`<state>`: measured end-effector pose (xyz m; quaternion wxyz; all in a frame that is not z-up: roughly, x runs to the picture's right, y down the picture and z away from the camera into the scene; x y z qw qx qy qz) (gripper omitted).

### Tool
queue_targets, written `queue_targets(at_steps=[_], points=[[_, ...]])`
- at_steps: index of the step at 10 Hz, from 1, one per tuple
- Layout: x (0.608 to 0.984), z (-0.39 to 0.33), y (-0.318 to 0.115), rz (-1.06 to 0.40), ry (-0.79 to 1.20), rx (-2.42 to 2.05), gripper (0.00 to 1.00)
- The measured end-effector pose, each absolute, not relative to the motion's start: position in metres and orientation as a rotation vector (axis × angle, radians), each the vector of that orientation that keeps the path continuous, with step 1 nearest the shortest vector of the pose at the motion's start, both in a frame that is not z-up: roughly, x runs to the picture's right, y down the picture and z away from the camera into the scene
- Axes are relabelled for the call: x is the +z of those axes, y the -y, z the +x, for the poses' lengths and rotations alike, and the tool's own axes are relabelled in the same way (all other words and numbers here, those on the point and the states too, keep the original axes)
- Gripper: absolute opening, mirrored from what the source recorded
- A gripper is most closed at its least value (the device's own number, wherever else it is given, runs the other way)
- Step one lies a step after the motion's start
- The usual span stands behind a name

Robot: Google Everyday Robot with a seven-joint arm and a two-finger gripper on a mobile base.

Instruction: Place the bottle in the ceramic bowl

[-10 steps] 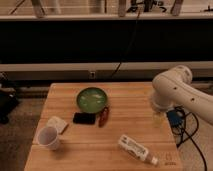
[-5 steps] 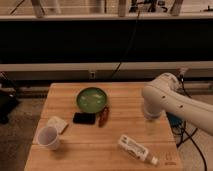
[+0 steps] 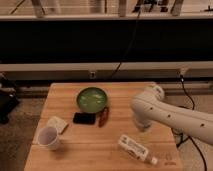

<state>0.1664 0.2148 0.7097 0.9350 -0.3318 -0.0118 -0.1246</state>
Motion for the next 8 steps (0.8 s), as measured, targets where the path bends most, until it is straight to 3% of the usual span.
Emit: queue_targets(at_steps=[8], points=[[0.740, 0.163, -0.285, -0.717, 0.056, -0.353, 0.80]])
